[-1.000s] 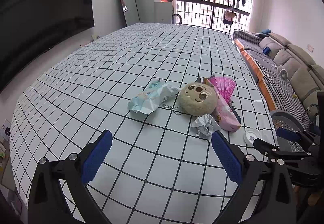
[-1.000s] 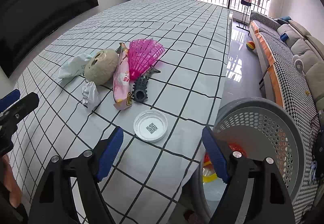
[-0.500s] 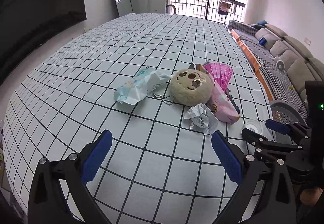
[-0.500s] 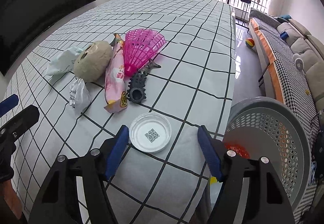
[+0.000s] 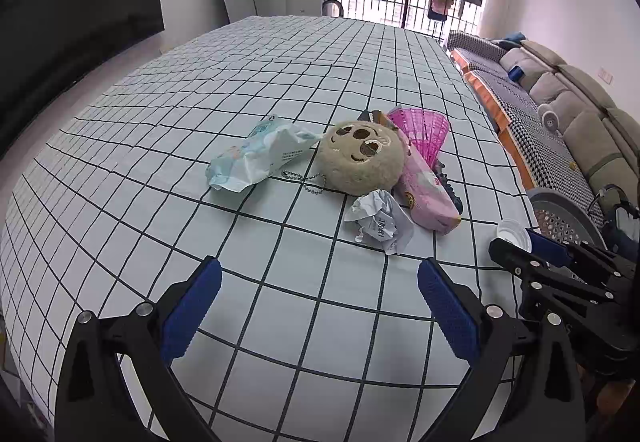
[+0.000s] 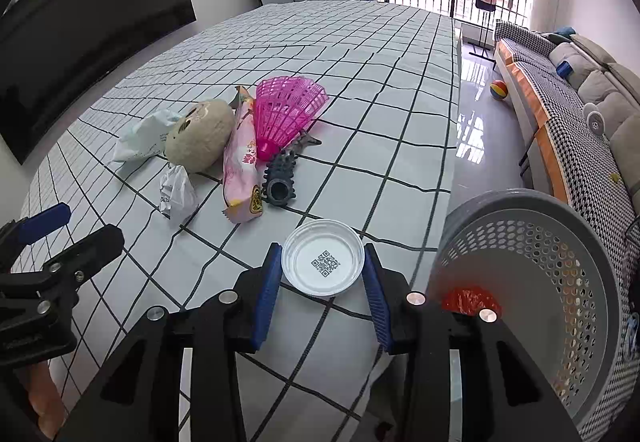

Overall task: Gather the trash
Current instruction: 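Close the left tool on the crumpled foil, then carry the foil and white lid over the gray basket and open both tools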

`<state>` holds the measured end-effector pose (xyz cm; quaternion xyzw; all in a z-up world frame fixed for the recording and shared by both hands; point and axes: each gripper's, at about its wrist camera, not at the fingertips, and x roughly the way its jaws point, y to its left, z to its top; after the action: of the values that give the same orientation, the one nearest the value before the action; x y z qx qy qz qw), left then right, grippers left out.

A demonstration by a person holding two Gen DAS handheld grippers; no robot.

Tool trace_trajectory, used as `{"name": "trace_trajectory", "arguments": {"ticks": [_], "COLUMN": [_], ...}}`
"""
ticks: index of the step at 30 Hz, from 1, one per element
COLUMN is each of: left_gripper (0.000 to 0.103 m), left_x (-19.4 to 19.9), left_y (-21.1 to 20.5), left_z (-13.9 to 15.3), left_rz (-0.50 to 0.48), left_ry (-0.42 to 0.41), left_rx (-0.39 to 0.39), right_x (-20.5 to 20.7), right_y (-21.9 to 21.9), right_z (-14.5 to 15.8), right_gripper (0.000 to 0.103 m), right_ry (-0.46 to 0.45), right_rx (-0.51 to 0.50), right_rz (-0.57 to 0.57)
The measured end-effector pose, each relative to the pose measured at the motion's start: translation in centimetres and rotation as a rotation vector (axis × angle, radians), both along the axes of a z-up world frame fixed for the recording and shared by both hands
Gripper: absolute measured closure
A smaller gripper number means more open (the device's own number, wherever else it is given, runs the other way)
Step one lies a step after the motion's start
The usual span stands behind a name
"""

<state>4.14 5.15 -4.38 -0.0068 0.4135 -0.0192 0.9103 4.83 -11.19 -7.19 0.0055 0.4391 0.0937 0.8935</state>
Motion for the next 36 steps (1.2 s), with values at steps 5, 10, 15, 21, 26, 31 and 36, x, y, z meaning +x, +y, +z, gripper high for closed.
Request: {"name": "trace_trajectory", "arguments": {"ticks": [5,10,15,21,26,31,36], "left_gripper": [0.006,0.006,0.007,0.017,0.035,0.078,0.08], "left_x": [0.9,2.3,3.3,4.6,5.1,4.8,3.0], "left_y": [-1.0,-1.2,-1.8,-2.3,-2.4,-1.9,-1.7], "left_z": [-0.3,-0.7,-0.4,-1.1,-2.0,-2.2,-1.3], "left_rz": [-0.007,0.025,0.059,0.07,0.06,0.04,0.021], "left_ry": [0.02,0.057,0.021,0.037,0.071,0.091,0.056], "left_rx": [-0.008,-0.056,0.0,0.023,0.018,-0.017,0.003], "right_x": [-1.7,-2.9,-3.4,-3.6,-3.6,-3.7,-3.7], "right_y": [-1.8,-3.1,-3.8,-4.5,-4.9,-5.0,-5.0], "right_z": [0.9,1.3,1.6,1.8,1.5,1.4,1.4], "right_gripper": [0.064,0.064,0.064,0.064,0.064,0.064,0.064], "right_ry": [-0.018,-0.026,-0.033,-0.032,-0.026,-0.021,-0.022], "right_rx": [0.044,0.079,0.104,0.12,0.124,0.126,0.129], "right_rz": [-0.015,-0.023,-0.027,-0.032,-0.037,-0.039,-0.04]}}
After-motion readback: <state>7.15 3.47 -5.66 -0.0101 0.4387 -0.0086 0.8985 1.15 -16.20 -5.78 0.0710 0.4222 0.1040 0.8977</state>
